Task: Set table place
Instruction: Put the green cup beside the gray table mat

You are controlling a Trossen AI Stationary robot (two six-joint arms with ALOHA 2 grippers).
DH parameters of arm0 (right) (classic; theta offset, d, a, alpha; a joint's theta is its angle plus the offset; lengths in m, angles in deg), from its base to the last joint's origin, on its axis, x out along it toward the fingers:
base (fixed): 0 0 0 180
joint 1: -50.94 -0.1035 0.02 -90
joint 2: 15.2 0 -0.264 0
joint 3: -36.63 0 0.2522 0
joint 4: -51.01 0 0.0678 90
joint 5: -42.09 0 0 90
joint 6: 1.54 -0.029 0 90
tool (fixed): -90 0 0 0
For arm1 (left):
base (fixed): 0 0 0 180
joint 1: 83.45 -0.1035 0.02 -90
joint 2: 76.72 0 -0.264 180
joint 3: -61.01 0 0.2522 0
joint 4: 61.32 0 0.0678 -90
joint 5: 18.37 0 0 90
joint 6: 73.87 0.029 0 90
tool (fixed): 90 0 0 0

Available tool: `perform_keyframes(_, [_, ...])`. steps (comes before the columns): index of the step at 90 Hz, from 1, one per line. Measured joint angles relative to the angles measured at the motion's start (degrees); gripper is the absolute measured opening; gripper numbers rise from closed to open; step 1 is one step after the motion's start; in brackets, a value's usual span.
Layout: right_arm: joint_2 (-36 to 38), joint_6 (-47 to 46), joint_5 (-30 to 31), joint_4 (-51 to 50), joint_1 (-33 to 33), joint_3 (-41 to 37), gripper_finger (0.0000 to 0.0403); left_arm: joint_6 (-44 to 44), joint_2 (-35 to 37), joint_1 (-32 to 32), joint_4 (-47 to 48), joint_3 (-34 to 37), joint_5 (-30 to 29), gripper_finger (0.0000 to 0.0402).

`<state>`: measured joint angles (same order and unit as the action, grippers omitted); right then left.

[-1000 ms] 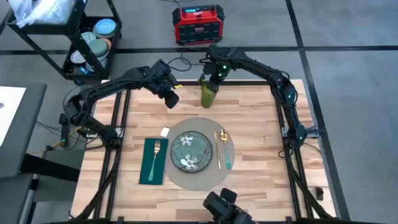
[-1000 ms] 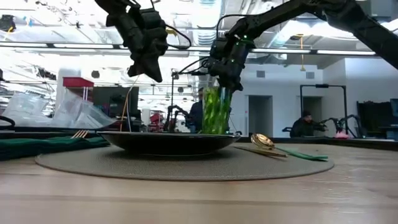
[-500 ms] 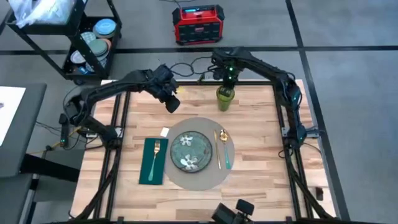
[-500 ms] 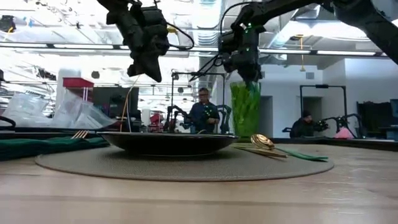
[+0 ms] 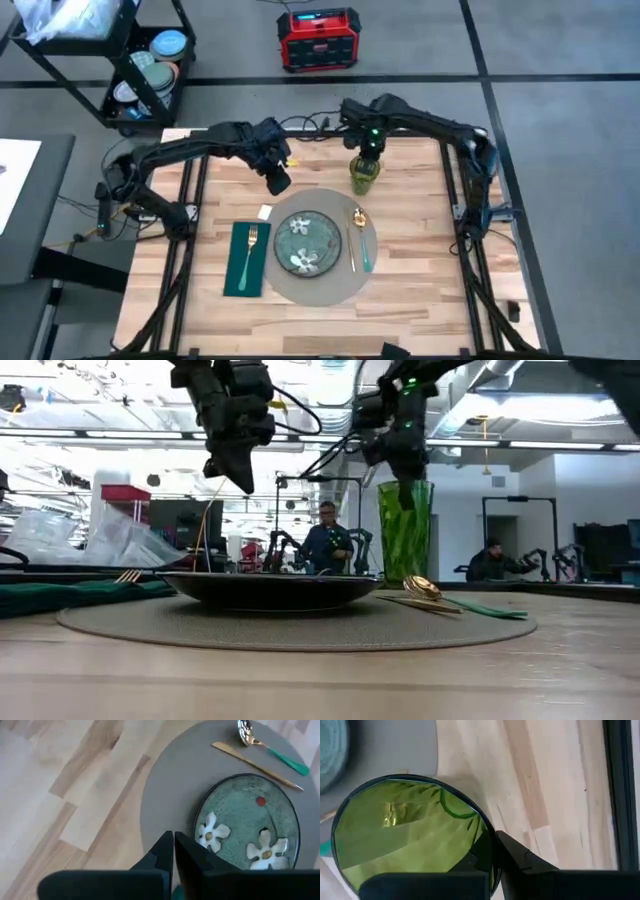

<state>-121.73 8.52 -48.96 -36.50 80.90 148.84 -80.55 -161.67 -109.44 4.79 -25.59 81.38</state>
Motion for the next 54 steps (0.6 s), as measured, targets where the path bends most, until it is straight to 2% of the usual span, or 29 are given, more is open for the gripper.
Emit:
perform_keyframes(8, [4.36,-1.12,-1.21,5.89,0.26,-7.02,0.0000,0.38,0.00,0.66,-2.36,0.11,-0.04,0.0000])
perform_keyframes(24, [9.48,-3.25,-4.63,10.86,1.04,-17.04,0.0000,-0.70,1.55,2.62,-16.44,6.46,0.10,0.0000])
perform_keyframes(41, [11.54,-3.80,-5.06,16.05,1.09,-20.04,0.0000,-4.70,7.29,5.11,-33.89,20.26,0.46,0.0000])
perform_keyframes(54, [11.44,-3.69,-5.25,16.83,3.41,-20.10,0.0000,-6.48,13.70,5.11,-41.47,27.24,0.51,0.0000])
